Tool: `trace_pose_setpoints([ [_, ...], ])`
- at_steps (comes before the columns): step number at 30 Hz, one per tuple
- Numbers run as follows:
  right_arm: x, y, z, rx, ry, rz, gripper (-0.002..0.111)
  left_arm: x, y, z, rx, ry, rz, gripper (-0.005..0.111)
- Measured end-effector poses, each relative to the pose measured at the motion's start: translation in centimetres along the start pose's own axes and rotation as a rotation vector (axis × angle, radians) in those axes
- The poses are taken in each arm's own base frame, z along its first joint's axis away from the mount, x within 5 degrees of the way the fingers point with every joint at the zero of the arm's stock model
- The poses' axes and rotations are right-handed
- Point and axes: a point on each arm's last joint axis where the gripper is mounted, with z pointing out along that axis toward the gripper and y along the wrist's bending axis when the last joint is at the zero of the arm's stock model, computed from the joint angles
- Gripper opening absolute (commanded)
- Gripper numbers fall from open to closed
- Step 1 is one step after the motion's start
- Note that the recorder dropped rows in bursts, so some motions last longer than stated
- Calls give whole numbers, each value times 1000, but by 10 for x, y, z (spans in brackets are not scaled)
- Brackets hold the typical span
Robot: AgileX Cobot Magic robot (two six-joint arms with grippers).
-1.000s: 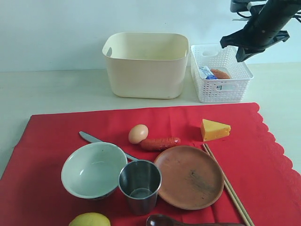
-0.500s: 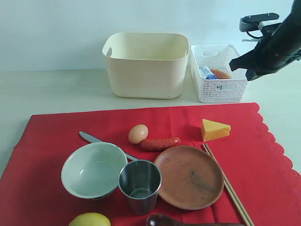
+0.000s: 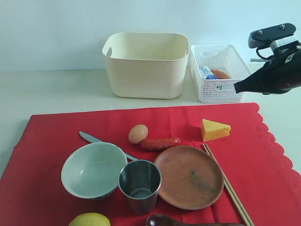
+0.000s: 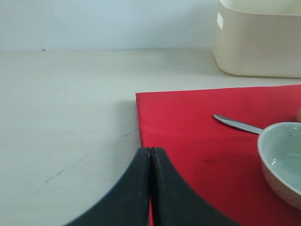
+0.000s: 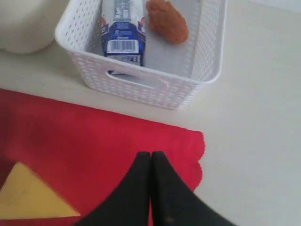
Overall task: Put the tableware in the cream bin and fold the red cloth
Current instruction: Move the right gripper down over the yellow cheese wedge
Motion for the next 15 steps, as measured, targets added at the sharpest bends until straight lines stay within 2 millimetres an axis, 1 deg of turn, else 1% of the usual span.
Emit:
trace_pose_setpoints([
  [5, 16, 30, 4, -53, 17, -59, 0, 0, 0, 0, 0, 0, 0, 0],
  [10, 18, 58, 2, -108, 15, -117, 0, 0, 0, 0, 0, 0, 0, 0],
  [13, 18, 69, 2, -133, 16, -123, 0, 0, 0, 0, 0, 0, 0, 0],
  [15, 22, 75, 3, -151, 47, -119, 0, 0, 0, 0, 0, 0, 0, 0],
])
